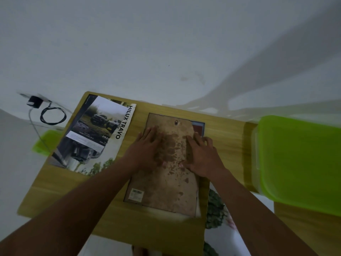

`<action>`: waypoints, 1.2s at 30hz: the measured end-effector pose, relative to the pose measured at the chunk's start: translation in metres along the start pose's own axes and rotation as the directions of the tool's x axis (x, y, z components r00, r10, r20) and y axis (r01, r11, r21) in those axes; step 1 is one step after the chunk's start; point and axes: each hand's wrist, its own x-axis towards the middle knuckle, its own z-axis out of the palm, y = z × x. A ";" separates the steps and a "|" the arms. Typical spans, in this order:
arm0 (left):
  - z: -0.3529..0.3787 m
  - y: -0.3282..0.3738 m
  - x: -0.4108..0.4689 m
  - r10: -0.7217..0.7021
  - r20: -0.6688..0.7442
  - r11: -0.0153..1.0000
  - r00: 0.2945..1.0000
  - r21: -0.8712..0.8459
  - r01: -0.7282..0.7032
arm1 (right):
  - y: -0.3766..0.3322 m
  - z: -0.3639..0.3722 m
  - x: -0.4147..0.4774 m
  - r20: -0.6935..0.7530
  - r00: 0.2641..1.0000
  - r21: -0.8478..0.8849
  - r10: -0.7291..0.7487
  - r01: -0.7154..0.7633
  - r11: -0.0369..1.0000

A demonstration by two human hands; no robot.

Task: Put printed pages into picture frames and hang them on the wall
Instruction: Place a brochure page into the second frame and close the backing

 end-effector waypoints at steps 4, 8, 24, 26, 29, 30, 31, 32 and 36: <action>-0.001 0.006 -0.004 -0.037 0.024 0.999 0.999 0.007 0.037 | 0.001 0.012 -0.010 -0.077 0.996 0.056 0.042 -0.038 0.998; 0.001 0.014 -0.020 -0.042 0.005 0.999 0.999 0.005 0.042 | -0.005 0.021 -0.024 -0.175 0.976 0.004 0.128 -0.129 0.992; 0.041 0.019 -0.050 0.068 -0.153 0.996 0.986 -0.042 -0.075 | -0.012 0.048 -0.072 0.128 0.992 -0.031 -0.009 0.013 0.999; 0.048 0.015 -0.055 0.096 -0.150 0.994 0.984 -0.044 -0.104 | -0.012 0.050 -0.072 0.117 0.993 -0.046 0.004 0.002 0.999; 0.050 0.010 -0.059 0.095 -0.133 0.995 0.987 -0.024 -0.099 | -0.014 0.048 -0.070 0.111 0.994 -0.055 0.006 0.000 0.999; 0.048 0.011 -0.059 0.084 -0.115 0.996 0.990 -0.029 -0.088 | -0.015 0.047 -0.070 0.106 0.994 -0.051 0.011 -0.006 0.999; 0.046 0.013 -0.060 0.080 -0.100 0.996 0.992 -0.036 -0.084 | -0.016 0.046 -0.070 0.100 0.995 -0.038 0.022 -0.018 0.999; 0.044 0.015 -0.061 0.079 -0.095 0.995 0.992 -0.047 -0.084 | -0.018 0.045 -0.071 0.090 0.995 -0.008 0.039 -0.039 0.999; 0.035 0.013 -0.070 -0.002 -0.199 0.986 0.980 -0.162 -0.031 | -0.029 0.041 -0.079 -0.003 0.990 0.094 0.144 -0.143 0.985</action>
